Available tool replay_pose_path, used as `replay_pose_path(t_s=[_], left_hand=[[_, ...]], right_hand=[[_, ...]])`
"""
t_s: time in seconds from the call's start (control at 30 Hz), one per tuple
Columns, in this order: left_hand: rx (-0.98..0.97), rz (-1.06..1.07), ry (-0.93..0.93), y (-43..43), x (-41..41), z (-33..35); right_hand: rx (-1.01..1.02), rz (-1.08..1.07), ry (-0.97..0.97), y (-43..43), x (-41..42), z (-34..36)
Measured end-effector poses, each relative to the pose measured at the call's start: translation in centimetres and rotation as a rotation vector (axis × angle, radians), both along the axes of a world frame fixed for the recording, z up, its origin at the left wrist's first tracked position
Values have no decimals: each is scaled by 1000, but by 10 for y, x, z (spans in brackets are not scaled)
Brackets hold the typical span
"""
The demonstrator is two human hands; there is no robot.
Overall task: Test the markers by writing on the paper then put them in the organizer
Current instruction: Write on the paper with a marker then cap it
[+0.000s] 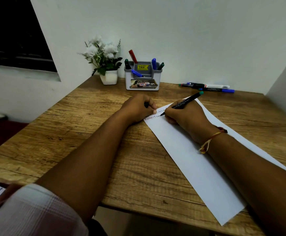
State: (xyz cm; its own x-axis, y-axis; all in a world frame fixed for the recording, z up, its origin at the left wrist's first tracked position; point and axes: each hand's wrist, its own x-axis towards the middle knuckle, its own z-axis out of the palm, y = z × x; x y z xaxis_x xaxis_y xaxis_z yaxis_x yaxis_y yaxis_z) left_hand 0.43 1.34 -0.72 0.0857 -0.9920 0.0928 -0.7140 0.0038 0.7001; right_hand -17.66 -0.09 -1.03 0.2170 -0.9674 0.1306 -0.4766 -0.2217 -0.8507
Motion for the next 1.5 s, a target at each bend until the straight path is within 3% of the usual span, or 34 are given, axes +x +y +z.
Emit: replay_pose_path(t_s=[1.5], left_hand=[[-4,-2,-5,-3,1,-2]], right_hand=[[-2,-22,29,2,-1,4]])
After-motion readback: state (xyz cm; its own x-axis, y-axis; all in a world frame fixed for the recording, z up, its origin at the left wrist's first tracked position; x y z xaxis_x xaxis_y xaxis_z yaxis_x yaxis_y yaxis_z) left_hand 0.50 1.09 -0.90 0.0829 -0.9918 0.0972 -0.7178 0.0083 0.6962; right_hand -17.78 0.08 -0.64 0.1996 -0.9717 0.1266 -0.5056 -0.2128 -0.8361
